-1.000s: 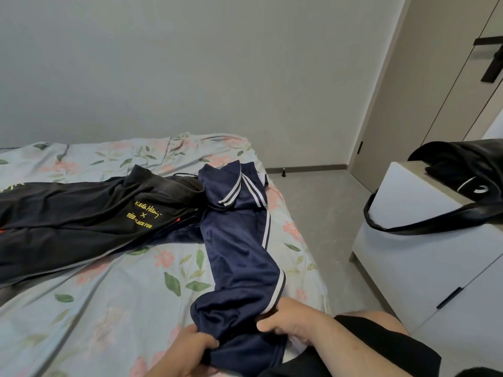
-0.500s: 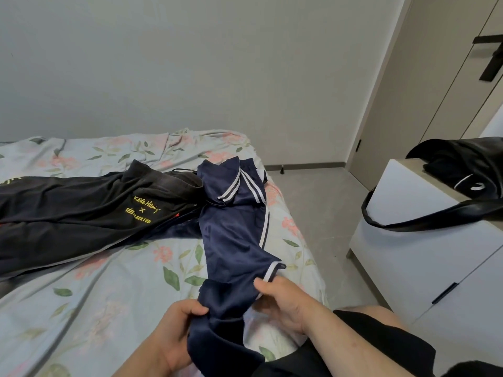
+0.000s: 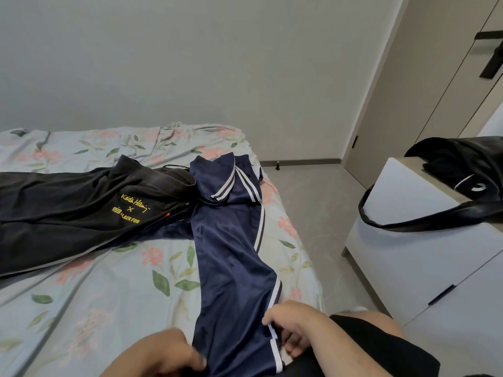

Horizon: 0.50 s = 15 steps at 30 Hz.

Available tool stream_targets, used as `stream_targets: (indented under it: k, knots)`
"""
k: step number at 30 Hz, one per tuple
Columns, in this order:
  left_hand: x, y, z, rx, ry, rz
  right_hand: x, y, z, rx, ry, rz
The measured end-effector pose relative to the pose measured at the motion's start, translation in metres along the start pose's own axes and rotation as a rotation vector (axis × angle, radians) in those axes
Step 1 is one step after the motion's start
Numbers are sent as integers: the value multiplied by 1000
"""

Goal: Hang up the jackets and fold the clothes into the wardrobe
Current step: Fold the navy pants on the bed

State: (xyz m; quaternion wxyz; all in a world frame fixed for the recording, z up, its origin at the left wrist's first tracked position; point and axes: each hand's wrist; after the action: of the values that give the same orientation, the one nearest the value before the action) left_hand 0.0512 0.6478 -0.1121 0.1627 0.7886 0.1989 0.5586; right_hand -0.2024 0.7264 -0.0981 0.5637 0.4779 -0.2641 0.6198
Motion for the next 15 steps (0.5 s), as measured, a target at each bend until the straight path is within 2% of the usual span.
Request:
stream_targets:
  k: [2, 4, 6, 9, 15]
  knots:
    - [-10, 20, -4, 167, -105, -155, 0, 5, -2, -125, 106, -122]
    - [-25, 38, -11, 376, -196, -290, -8, 12, 0, -128, 243, -288]
    - [-43, 56, -24, 452, -278, -376, -17, 19, 10, -110, 346, -405]
    - [-69, 80, -43, 433, -365, -514, -31, 26, 28, -139, 422, -404]
    - [-125, 141, -79, 415, -413, -782, -68, 49, 76, -165, 483, -378]
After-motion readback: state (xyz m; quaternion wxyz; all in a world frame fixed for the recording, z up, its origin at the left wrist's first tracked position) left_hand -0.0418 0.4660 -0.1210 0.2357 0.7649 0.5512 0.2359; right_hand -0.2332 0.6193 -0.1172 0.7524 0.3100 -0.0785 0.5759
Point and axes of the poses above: each hand's wrist, its own x-axis away from the middle knuckle, its own y-axis out of the back of the hand, z = x × y, and after that the axes turned 10 degrees about z, right-handed
